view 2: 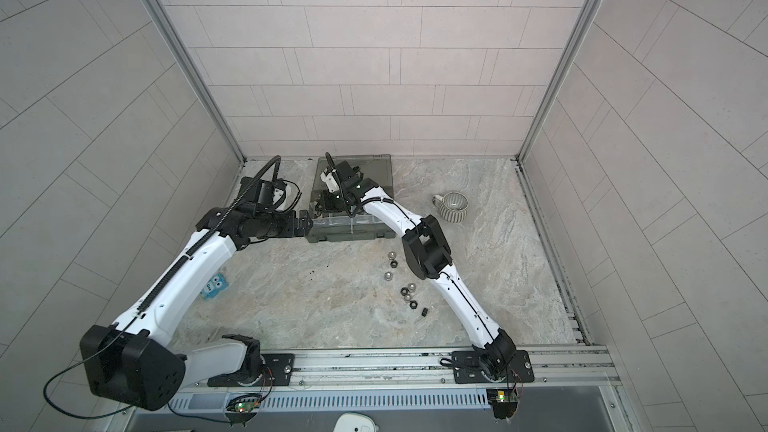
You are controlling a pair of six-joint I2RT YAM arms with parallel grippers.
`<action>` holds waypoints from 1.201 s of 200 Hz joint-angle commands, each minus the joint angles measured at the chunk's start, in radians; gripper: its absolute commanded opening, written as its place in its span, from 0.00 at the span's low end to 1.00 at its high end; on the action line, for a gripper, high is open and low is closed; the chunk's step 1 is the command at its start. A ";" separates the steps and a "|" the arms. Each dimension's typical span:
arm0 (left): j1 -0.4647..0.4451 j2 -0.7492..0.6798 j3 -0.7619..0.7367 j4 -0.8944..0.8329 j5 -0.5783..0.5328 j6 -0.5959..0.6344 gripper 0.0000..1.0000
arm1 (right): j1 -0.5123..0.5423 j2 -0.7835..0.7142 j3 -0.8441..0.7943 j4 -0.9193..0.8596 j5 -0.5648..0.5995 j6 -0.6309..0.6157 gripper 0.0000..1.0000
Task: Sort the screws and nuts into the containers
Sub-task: 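Open the right gripper to drop the wing nut into the compartment, then lower the right gripper onto a steel hex bolt and close it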
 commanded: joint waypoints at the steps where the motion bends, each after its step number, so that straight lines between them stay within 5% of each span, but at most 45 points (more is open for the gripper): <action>1: 0.006 -0.004 0.001 -0.003 -0.003 -0.008 1.00 | 0.006 0.003 0.018 0.018 0.015 -0.006 0.28; 33: 0.008 -0.003 0.002 -0.004 -0.003 -0.004 1.00 | 0.006 0.000 0.018 -0.005 0.028 -0.027 0.51; 108: 0.010 0.023 0.024 0.009 0.036 0.032 1.00 | -0.027 -0.229 -0.034 -0.250 0.161 -0.242 0.51; 155: -0.015 0.091 0.094 0.010 0.068 0.037 1.00 | -0.147 -0.587 -0.506 -0.374 0.352 -0.339 0.49; 197: -0.141 0.242 0.196 0.034 0.050 0.029 1.00 | -0.274 -0.827 -0.922 -0.374 0.367 -0.293 0.43; 240: -0.235 0.432 0.392 0.015 0.104 0.005 1.00 | -0.296 -0.931 -1.133 -0.386 0.363 -0.277 0.42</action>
